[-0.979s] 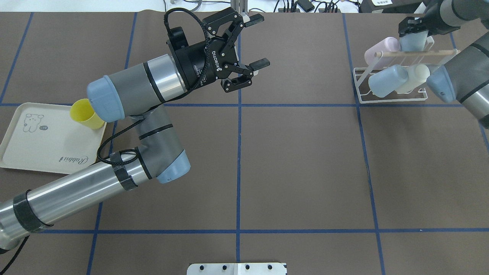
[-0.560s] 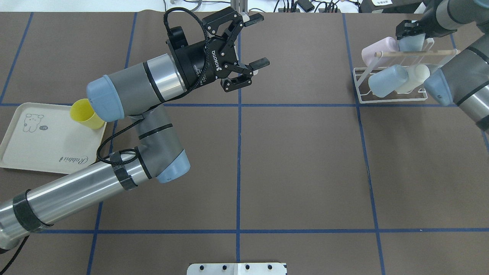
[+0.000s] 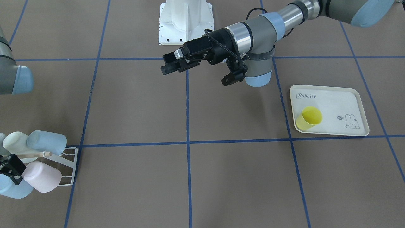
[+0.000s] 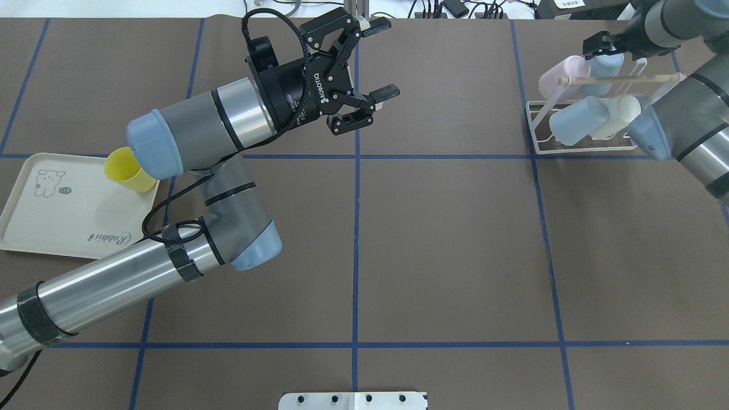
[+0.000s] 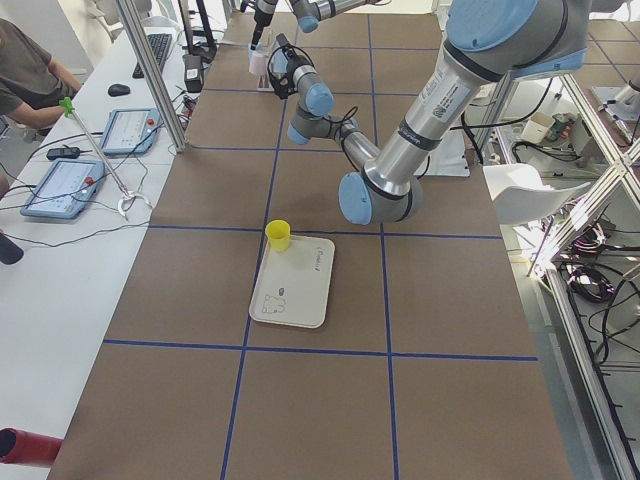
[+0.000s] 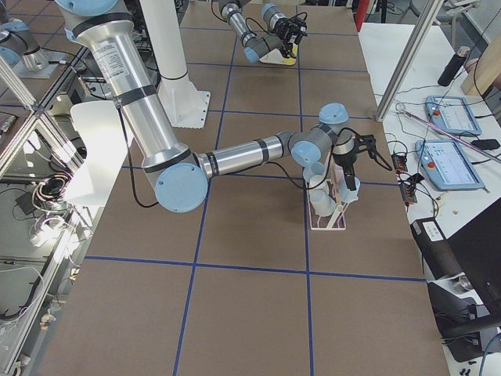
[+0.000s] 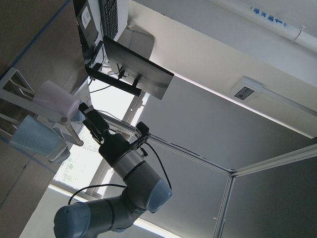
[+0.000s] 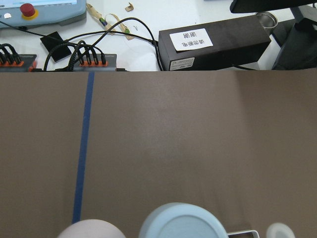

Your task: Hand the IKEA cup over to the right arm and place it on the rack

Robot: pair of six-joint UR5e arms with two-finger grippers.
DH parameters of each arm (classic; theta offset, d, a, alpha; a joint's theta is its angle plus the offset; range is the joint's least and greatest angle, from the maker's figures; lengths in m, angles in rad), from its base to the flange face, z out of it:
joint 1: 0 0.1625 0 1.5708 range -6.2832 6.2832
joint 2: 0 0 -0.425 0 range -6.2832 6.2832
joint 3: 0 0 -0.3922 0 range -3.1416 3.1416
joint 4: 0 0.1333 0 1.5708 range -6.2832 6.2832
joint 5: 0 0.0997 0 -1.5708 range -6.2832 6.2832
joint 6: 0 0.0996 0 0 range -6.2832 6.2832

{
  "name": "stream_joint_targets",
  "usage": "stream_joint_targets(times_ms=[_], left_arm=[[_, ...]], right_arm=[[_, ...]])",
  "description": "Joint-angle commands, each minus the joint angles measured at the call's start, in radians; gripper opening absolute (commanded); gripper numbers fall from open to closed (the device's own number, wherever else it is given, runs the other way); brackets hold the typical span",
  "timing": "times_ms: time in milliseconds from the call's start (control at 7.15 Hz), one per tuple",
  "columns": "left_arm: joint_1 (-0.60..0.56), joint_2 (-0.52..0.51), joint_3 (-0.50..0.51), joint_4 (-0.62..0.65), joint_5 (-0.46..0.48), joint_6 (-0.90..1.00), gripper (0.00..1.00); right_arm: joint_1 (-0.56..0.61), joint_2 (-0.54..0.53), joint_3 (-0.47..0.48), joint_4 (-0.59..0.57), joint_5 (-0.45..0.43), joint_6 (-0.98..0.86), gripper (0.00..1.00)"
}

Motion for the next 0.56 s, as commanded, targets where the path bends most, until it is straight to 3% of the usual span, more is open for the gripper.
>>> stream_joint_targets(times_ms=[0, 280, 420], left_arm=[[-0.033, 0.004, -0.040, 0.170, -0.094, 0.193, 0.98], [-0.090, 0.101, -0.180, 0.451, -0.166, 0.475, 0.98], [-0.154, 0.213, -0.271, 0.539, -0.247, 0.601, 0.99]], right_arm=[[0.006, 0.001, 0.049, -0.009, 0.006, 0.001, 1.00], [0.026, -0.002, 0.138, -0.077, 0.033, 0.001, 1.00], [0.026, -0.002, 0.213, -0.168, 0.035, 0.001, 1.00]])
